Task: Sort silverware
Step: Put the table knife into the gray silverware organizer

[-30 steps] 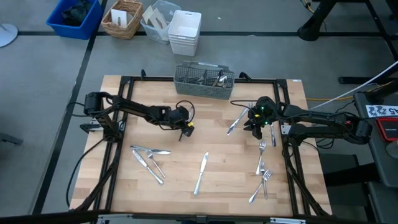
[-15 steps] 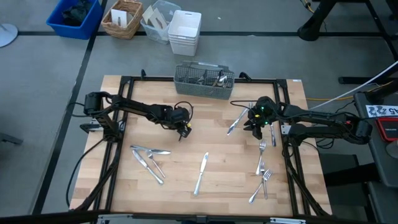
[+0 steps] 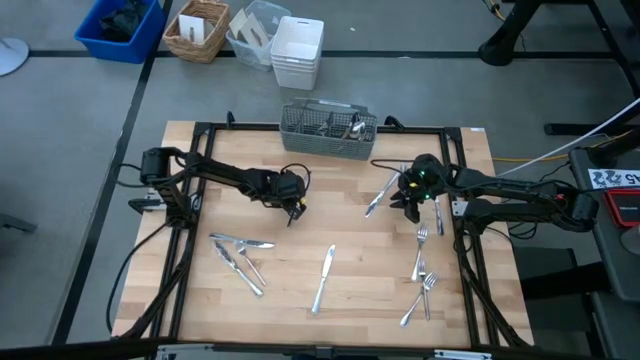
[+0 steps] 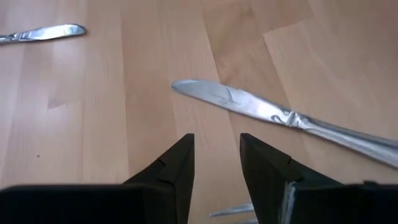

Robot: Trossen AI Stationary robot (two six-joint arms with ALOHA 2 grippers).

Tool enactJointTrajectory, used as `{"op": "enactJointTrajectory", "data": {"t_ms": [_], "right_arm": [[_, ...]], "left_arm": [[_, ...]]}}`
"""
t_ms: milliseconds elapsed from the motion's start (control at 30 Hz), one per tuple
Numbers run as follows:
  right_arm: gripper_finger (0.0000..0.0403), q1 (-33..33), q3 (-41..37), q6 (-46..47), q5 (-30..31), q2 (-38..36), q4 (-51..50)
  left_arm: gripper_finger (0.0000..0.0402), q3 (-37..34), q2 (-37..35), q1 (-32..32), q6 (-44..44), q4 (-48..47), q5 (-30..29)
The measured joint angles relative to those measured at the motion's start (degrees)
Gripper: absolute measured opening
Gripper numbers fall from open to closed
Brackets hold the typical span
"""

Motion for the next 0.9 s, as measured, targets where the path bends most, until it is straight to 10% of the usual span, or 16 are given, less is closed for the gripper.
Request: {"op": "enactJointTrajectory", "data": {"t_ms": [900], "right_arm": [[0.0131,-0.01,0.0,0.01,0.0,0.0,0.07]], "left_arm": [[0.0111,-0.63,-3.59,2.76,0.99,-8.3,1.8]]}}
